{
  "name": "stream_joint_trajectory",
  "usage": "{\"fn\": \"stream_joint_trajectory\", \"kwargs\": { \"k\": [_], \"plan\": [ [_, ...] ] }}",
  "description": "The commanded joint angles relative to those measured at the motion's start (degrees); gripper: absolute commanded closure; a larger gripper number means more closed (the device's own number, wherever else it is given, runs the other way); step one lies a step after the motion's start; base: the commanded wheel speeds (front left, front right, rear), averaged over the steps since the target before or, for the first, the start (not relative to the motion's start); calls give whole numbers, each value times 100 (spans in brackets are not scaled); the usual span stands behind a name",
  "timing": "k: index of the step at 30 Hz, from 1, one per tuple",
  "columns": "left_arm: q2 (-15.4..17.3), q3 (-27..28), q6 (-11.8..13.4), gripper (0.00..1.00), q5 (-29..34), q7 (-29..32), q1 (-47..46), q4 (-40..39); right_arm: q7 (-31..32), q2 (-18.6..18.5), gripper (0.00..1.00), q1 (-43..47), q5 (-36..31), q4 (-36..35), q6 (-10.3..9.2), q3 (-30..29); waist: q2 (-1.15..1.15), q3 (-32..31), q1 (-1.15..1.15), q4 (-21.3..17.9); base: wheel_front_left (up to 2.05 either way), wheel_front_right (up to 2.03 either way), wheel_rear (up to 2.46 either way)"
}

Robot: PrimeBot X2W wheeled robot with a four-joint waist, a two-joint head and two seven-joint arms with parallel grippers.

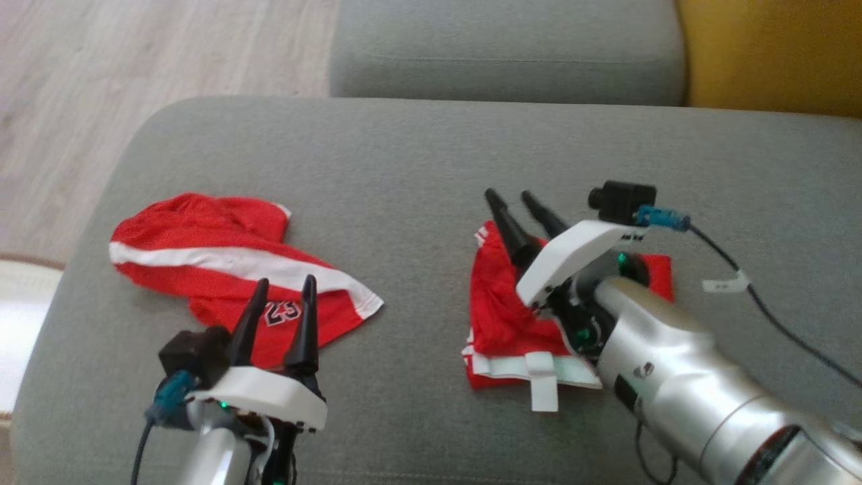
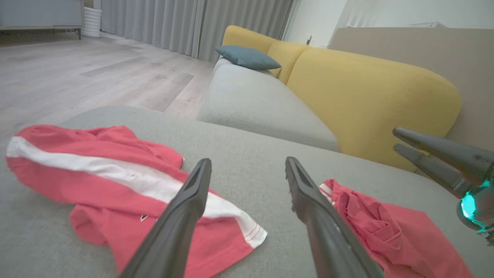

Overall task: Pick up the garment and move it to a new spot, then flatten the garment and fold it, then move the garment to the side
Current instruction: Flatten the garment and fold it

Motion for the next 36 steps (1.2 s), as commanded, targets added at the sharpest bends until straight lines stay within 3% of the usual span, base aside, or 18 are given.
{"fn": "stream_joint_trajectory", "kwargs": {
  "k": [1,4,8,13,17,20,25,30,35,36],
  "plan": [
    [5,209,29,0,-25,-69,-236,-260,-104,67,0,-192,-186,66,-5,16,0,-48,0,-143,0,0,0],
    [5,274,39,0,-21,-69,-250,-447,-170,42,0,-380,-598,520,-5,-67,0,-46,0,-283,0,0,0],
    [5,382,71,0,-5,-69,-240,-673,-180,-363,0,-547,-1398,502,-5,-656,0,-17,0,-451,0,0,0],
    [5,532,76,0,46,-69,-196,-877,-182,-903,0,-34,-2822,-150,-5,-1819,0,-7,0,-597,0,0,0],
    [5,608,9,0,200,-69,-145,-1049,-182,-1083,0,791,-4105,-959,-5,-3001,0,-6,0,-689,0,0,0],
    [5,623,-48,0,327,-69,-97,-1091,-182,-1036,0,1291,-4764,-1392,-5,-3575,0,-2,0,-729,0,0,0],
    [5,626,-137,0,623,-69,52,-1046,-182,-607,0,2378,-6073,-2298,-5,-4701,0,15,0,-803,0,0,0],
    [5,576,-137,0,745,-69,120,-1010,-157,-222,0,2981,-6867,-2870,-5,-5247,0,75,0,-801,0,0,0],
    [5,484,-152,0,727,-69,53,-1002,31,-56,0,3201,-7256,-3253,-5,-5556,0,208,0,-646,0,0,0],
    [5,467,-158,0,723,-69,23,-996,74,-37,69,3206,-7297,-3315,-5,-5580,0,259,0,-595,0,0,0]
  ]
}}
